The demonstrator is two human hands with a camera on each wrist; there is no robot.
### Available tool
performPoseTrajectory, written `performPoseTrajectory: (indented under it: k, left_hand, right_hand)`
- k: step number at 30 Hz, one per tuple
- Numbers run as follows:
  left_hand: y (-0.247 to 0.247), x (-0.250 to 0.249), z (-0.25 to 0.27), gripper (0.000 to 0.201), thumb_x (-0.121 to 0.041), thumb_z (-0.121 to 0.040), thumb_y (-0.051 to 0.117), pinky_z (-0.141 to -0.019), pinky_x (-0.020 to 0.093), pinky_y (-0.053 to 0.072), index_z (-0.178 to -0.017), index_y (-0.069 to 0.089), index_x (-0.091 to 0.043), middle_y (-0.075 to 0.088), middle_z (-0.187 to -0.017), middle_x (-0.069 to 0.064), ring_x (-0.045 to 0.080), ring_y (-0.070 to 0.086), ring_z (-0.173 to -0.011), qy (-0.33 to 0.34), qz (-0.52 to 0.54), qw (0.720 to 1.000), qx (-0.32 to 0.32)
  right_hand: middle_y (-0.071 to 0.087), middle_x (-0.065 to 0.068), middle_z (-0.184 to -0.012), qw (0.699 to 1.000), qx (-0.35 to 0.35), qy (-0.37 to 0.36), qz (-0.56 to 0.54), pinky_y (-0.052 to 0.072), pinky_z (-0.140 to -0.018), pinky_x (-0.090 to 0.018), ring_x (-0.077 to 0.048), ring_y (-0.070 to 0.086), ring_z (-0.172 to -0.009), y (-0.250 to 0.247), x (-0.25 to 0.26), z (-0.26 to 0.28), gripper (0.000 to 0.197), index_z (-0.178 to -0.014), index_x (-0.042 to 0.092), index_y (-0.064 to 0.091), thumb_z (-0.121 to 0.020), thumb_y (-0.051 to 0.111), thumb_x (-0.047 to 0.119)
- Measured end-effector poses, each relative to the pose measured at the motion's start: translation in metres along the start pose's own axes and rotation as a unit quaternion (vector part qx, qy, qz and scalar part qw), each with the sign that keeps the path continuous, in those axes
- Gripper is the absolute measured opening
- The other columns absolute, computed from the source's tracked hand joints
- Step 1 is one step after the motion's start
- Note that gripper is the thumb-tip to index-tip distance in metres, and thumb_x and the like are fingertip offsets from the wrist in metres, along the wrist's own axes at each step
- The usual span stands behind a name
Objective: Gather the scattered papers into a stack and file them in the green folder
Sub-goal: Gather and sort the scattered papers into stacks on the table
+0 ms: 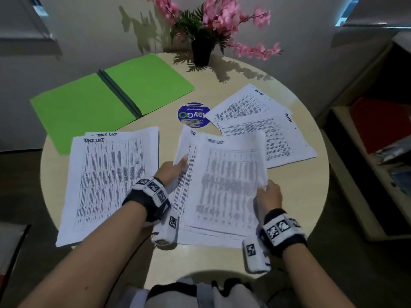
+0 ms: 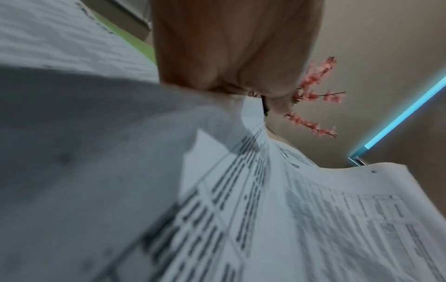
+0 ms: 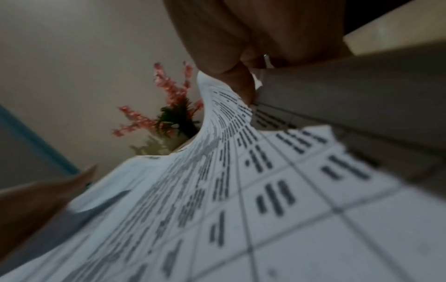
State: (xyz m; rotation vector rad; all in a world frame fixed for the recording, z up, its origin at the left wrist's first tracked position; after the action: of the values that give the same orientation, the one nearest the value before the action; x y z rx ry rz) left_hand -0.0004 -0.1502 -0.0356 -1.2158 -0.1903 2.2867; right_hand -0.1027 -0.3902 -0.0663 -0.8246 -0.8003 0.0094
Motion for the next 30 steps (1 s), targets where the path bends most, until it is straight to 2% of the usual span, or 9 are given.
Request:
performPoseTrajectory:
  k: [2,4,7,11,16,20,23,28,30]
  left_hand:
    - [0.01,0.002,0.004,0.062,-0.041,-0.09,0.05,-0.065,0.027,0.036,-0.124,0.047,0.01,0.057,-0.097,0.008,0.017,0.051,-0.083,-0.025,0.021,0.999,0.026]
    - [0.014,0.005,0.002,0.032,-0.026,-0.089,0.058,-0.055,0.025,0.038,-0.105,0.057,0.002,0.051,-0.072,0.004,0.015,0.047,-0.06,-0.018,-0.017,1.0,0.02]
    - [-0.005,-0.004,-0.005,0.015,-0.015,-0.093,0.05,-0.067,0.029,0.046,-0.093,0.059,-0.004,0.055,-0.077,0.011,0.022,0.054,-0.068,-0.004,-0.053,0.996,-0.07]
    - [-0.057,-0.035,-0.007,0.033,-0.014,-0.096,0.042,-0.054,0.023,0.041,-0.122,0.051,0.005,0.051,-0.074,0.003,0.018,0.05,-0.062,0.015,-0.016,0.977,-0.211]
    - [-0.117,-0.064,-0.016,0.036,-0.015,-0.095,0.044,-0.069,0.029,0.041,-0.122,0.051,0.009,0.057,-0.094,0.016,0.024,0.048,-0.082,0.05,-0.005,0.946,-0.319]
    - [-0.125,-0.061,-0.029,0.036,-0.017,-0.094,0.048,-0.061,0.031,0.05,-0.121,0.051,0.007,0.057,-0.087,0.012,0.024,0.052,-0.074,0.012,-0.012,0.957,-0.289]
    - [-0.123,-0.047,-0.04,0.034,-0.018,-0.092,0.052,-0.084,0.049,0.054,-0.116,0.053,0.006,0.058,-0.09,0.018,0.029,0.057,-0.08,-0.02,-0.012,0.97,-0.243]
    - [-0.108,-0.029,-0.049,0.022,-0.017,-0.09,0.055,-0.071,0.035,0.045,-0.1,0.056,0.003,0.056,-0.088,0.02,0.031,0.054,-0.078,-0.035,-0.108,0.981,-0.16]
    - [-0.101,-0.022,-0.054,0.013,-0.011,-0.09,0.052,-0.069,0.036,0.042,-0.088,0.053,0.002,0.054,-0.082,0.021,0.031,0.052,-0.075,-0.053,-0.096,0.988,-0.113]
  right_hand:
    - [0.049,-0.018,-0.126,0.999,0.036,-0.017,-0.021,0.042,-0.085,-0.032,-0.035,0.052,-0.111,0.024,0.012,0.012,0.033,-0.121,-0.004,0.047,-0.091,0.035,0.002]
    - [0.046,-0.016,-0.121,0.997,0.058,-0.042,-0.02,0.04,-0.083,-0.03,-0.032,0.049,-0.111,0.038,0.029,0.016,0.026,-0.115,-0.003,0.046,-0.092,0.036,0.003]
    - [0.044,-0.012,-0.111,0.995,0.013,-0.1,0.016,0.041,-0.092,-0.038,-0.033,0.045,-0.113,0.032,0.06,0.0,0.01,-0.098,0.005,0.046,-0.089,0.043,0.004]
    - [0.042,-0.016,-0.132,0.982,-0.001,-0.151,0.112,0.037,-0.103,-0.046,-0.032,0.041,-0.123,0.023,0.104,-0.042,0.036,-0.121,0.005,0.045,-0.087,0.05,0.016]
    - [0.027,-0.018,-0.147,0.919,0.068,-0.189,0.338,0.032,-0.104,-0.049,-0.037,0.026,-0.134,0.046,0.146,-0.089,0.072,-0.136,0.005,0.03,-0.079,0.059,0.037]
    - [0.024,-0.019,-0.147,0.897,0.072,-0.176,0.399,0.035,-0.102,-0.05,-0.041,0.026,-0.132,0.061,0.155,-0.111,0.074,-0.138,0.002,0.024,-0.078,0.059,0.027]
    - [0.044,-0.021,-0.133,0.877,0.029,-0.206,0.433,0.045,-0.094,-0.046,-0.039,0.043,-0.122,0.059,0.159,-0.127,0.052,-0.13,-0.003,0.036,-0.085,0.056,0.013]
    - [0.064,-0.016,-0.086,0.882,0.05,-0.234,0.406,0.05,-0.071,-0.035,-0.032,0.061,-0.087,0.034,0.174,-0.124,0.008,-0.089,0.001,0.06,-0.083,0.057,0.006]
    - [0.064,-0.018,-0.079,0.903,0.07,-0.267,0.329,0.043,-0.067,-0.028,-0.029,0.06,-0.082,0.037,0.173,-0.108,0.014,-0.088,-0.003,0.064,-0.081,0.052,-0.002]
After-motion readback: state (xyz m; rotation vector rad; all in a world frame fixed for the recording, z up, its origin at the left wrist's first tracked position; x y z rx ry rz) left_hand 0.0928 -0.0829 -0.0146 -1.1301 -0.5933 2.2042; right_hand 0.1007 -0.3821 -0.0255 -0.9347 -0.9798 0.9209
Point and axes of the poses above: each hand's wrist, its own z-axis away from the middle knuckle, its own y-axis out of the palm, x = y × z, the point moved 3 cm from there along -z, towards the middle knuckle
